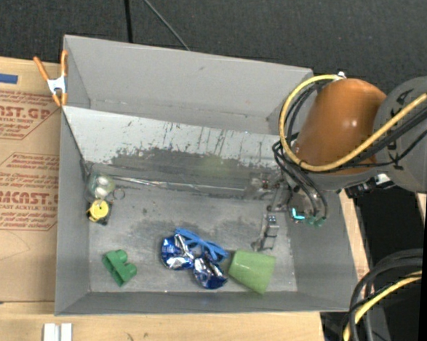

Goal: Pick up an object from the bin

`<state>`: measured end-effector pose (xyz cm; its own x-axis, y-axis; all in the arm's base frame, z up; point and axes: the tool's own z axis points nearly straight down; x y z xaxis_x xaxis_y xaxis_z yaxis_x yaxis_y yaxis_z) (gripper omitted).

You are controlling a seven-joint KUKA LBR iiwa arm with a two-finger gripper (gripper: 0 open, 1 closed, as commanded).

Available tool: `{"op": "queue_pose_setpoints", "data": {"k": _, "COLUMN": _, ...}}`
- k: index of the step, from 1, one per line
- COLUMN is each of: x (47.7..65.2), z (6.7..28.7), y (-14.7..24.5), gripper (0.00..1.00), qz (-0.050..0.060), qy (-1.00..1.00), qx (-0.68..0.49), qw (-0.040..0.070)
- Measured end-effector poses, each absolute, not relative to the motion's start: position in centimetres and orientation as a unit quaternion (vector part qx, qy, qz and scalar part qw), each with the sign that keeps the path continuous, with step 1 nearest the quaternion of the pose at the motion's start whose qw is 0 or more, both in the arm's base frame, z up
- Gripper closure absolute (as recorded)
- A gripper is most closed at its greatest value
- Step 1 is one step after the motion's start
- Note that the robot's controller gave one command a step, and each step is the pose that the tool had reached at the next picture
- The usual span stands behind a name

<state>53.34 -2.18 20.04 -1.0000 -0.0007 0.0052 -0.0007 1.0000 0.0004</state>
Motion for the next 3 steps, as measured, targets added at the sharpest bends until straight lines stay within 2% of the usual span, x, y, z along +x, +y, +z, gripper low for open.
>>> {"op": "queue_pose_setpoints", "data": {"k": 1, "x": 53.2, "z": 24.8, "y": -8.4, "gripper": 0.00, "qz": 0.001, "qy": -0.998, "qx": -0.056, "qw": -0.003}}
{"op": "queue_pose_setpoints", "data": {"k": 2, "x": 51.7, "z": 8.2, "y": -3.9, "gripper": 0.00, "qz": -0.004, "qy": -0.999, "qx": 0.041, "qw": 0.008}}
{"op": "queue_pose_setpoints", "data": {"k": 3, "x": 51.2, "z": 7.1, "y": 1.2, "gripper": 0.00, "qz": -0.002, "qy": -0.999, "qx": 0.035, "qw": -0.001}}
